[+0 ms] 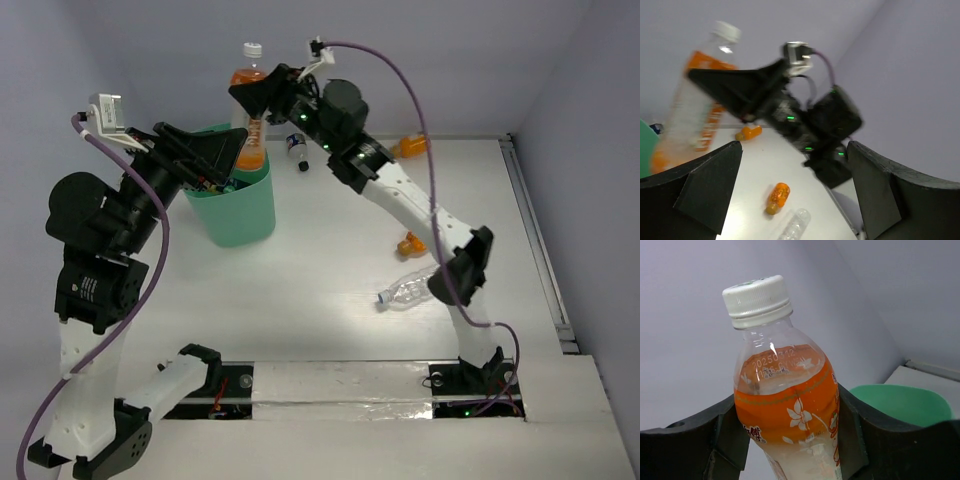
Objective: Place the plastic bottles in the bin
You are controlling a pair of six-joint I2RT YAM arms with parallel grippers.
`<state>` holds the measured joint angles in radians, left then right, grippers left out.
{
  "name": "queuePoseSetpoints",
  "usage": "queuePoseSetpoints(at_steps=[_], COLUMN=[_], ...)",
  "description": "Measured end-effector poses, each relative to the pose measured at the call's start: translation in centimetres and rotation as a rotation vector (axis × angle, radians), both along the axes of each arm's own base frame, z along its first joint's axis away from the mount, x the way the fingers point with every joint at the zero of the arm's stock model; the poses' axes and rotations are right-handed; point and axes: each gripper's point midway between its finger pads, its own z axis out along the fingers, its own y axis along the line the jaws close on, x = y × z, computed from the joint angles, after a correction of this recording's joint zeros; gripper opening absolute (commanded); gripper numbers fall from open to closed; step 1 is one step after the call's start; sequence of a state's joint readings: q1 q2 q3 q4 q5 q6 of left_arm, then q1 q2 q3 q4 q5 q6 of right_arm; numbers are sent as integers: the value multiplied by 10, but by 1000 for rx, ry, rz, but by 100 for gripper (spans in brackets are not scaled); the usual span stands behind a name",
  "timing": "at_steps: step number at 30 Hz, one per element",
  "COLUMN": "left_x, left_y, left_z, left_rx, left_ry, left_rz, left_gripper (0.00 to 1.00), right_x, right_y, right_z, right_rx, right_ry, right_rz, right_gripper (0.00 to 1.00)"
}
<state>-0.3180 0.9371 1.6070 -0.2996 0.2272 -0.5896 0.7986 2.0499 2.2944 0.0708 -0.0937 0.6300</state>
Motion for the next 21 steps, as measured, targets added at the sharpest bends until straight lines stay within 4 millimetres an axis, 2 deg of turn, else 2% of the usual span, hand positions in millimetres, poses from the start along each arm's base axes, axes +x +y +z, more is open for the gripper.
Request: queuePoseSetpoints(at_steps=[1, 2, 5, 7, 9, 12, 15, 17, 18, 19, 20, 21], left_x=[-2, -3, -5, -6, -6, -6, -6, -3, -1, 0, 1, 2], left_y=[-2, -3, -5, -7, -8, -13, -20, -29, -33, -39, -47, -55], left_z=[1, 1, 0, 0, 0, -2, -4, -7, -10, -14, -20, -27], left_rx=[-1, -1, 1, 4, 7, 15, 24, 35, 43, 51, 64, 77], left_ry=[-5, -5, -5, -7, -7, -5, -3, 4, 8, 16, 24, 39], left_rz=[-11, -18, -28, -35, -40, -62, -96, -128, -144, -164, -186, -211], left_gripper=[83, 83, 83, 84, 84, 83, 77, 56, 47, 29, 17, 6], right_x=[7, 13, 31, 37, 39, 37, 31, 23, 19, 15, 11, 8], right_y=[11, 21, 52, 63, 66, 59, 41, 19, 4, -13, -34, -56], right_z=[-5, -12, -51, -80, -97, -97, -73, -51, -42, -34, -29, -24], right_rx=[18, 30, 35, -3, -35, -55, -52, -39, -36, -28, -17, -5], right_ry=[20, 40, 113, 169, 195, 192, 154, 130, 126, 115, 111, 114], right_rz=[-8, -14, -32, -48, -67, -98, -133, -159, -175, -196, -219, -248], right_gripper=[65, 75, 98, 100, 100, 100, 100, 98, 85, 72, 35, 20])
